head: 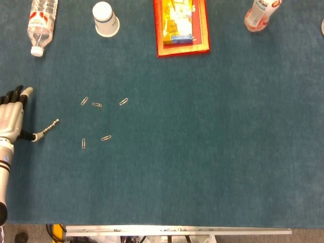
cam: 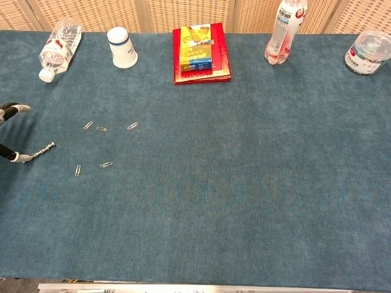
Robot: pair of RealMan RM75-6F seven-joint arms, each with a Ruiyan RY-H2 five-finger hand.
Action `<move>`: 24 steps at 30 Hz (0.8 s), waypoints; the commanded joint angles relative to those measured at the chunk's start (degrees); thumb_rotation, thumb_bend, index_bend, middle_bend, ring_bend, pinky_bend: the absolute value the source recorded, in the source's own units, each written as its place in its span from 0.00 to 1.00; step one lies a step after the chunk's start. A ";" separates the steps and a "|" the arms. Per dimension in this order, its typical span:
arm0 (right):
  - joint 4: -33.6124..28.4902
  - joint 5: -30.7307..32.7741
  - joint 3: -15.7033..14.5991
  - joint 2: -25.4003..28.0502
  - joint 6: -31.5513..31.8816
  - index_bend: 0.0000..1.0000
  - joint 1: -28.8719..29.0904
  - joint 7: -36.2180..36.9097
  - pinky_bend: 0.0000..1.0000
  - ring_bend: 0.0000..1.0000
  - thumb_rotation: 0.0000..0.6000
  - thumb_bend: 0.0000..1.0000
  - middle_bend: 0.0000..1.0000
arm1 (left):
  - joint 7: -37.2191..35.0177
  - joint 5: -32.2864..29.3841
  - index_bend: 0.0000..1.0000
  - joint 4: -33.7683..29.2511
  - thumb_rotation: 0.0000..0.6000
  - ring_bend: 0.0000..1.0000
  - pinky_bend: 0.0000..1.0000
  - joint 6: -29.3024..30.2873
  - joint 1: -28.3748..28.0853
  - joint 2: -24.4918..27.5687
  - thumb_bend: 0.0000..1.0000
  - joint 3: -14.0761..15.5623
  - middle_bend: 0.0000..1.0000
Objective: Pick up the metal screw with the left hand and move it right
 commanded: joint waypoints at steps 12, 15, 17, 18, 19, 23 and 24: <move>0.15 -0.26 -0.20 -0.39 -0.11 0.25 0.08 0.03 0.28 0.06 1.00 0.00 0.14 | 0.52 0.82 0.00 -3.13 1.00 0.00 0.07 0.67 0.06 0.88 0.07 0.77 0.00; 0.19 -0.25 -0.25 -0.50 -0.23 0.25 0.14 -0.09 0.28 0.06 1.00 0.00 0.14 | 0.14 0.02 0.00 -1.86 1.00 0.00 0.07 -0.48 -0.17 0.37 0.07 0.82 0.00; 0.20 -0.19 -0.23 -0.55 -0.32 0.25 0.19 -0.06 0.28 0.06 1.00 0.00 0.14 | -0.26 -0.26 0.00 -1.15 1.00 0.00 0.07 -1.27 -0.29 0.15 0.07 0.90 0.00; 0.22 -0.20 -0.25 -0.57 -0.39 0.25 0.22 -0.10 0.28 0.06 1.00 0.00 0.14 | -0.38 -0.35 0.00 -0.67 1.00 0.00 0.07 -1.56 -0.35 0.00 0.07 0.94 0.00; 0.22 -0.22 -0.28 -0.60 -0.47 0.25 0.27 -0.18 0.28 0.06 1.00 0.00 0.14 | -0.53 -0.54 0.00 0.00 1.00 0.00 0.07 -1.96 -0.42 -0.21 0.07 0.98 0.00; 0.18 -0.29 -0.37 -0.67 -0.68 0.25 0.39 -0.36 0.28 0.06 1.00 0.00 0.14 | -1.30 -1.17 0.00 2.09 1.00 0.00 0.07 -2.96 -0.63 -0.77 0.07 0.78 0.00; 0.16 -0.27 -0.35 -0.68 -0.69 0.25 0.41 -0.37 0.28 0.06 1.00 0.00 0.14 | -1.65 -1.32 0.00 2.67 1.00 0.00 0.07 -3.15 -0.68 -0.91 0.07 0.61 0.00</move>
